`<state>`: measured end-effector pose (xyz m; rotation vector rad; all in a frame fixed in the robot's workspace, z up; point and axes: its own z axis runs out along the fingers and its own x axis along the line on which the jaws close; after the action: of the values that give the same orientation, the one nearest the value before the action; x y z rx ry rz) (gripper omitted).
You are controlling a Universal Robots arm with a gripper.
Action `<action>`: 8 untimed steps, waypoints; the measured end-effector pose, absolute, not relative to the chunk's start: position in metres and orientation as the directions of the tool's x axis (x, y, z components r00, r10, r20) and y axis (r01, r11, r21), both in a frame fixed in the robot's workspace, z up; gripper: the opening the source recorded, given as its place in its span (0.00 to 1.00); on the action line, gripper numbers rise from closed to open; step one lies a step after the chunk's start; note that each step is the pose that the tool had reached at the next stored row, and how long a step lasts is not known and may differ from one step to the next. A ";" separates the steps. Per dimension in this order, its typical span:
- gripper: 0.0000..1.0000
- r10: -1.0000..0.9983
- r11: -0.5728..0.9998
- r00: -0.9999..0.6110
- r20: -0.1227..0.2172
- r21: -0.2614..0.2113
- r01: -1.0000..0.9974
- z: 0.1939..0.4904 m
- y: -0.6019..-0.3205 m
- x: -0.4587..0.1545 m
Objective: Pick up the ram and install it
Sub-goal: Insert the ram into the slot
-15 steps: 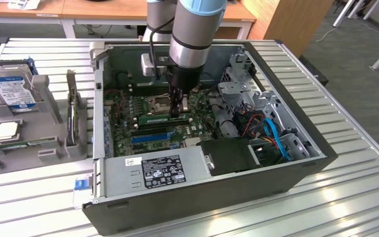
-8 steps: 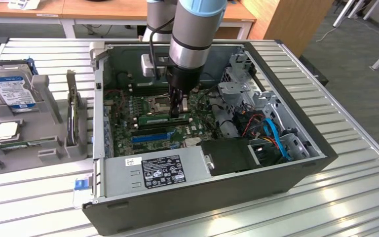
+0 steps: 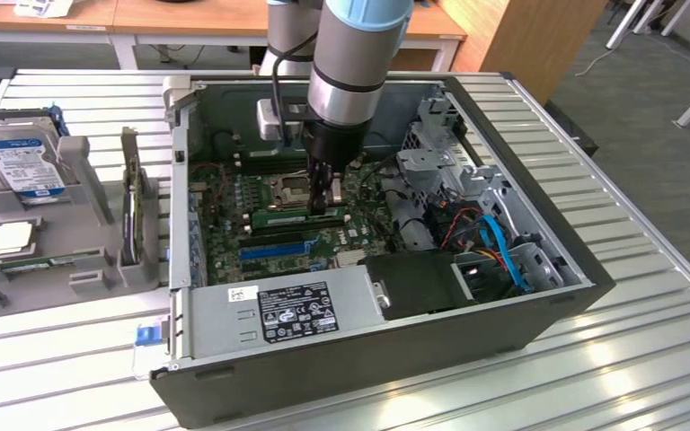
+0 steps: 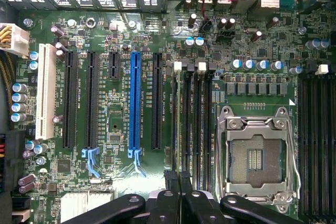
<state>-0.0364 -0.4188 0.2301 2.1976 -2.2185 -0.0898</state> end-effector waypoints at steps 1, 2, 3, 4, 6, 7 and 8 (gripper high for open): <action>0.12 -1.000 0.009 -0.010 -0.028 0.053 -0.999 0.230 -0.419 -0.036; 0.12 -1.000 0.009 -0.010 -0.028 0.053 -0.999 0.230 -0.419 -0.036; 0.12 -1.000 0.009 -0.010 -0.028 0.053 -0.999 0.230 -0.419 -0.036; 0.12 -1.000 0.009 -0.010 -0.028 0.053 -0.999 0.230 -0.419 -0.036; 0.12 -1.000 0.009 -0.010 -0.028 0.053 -0.999 0.230 -0.419 -0.036; 0.12 -1.000 0.009 -0.010 -0.028 0.053 -0.999 0.230 -0.419 -0.036; 0.12 -1.000 0.009 -0.010 -0.028 0.053 -0.999 0.229 -0.419 -0.036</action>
<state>-0.0364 -0.4188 0.2293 2.1977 -2.2185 -0.0899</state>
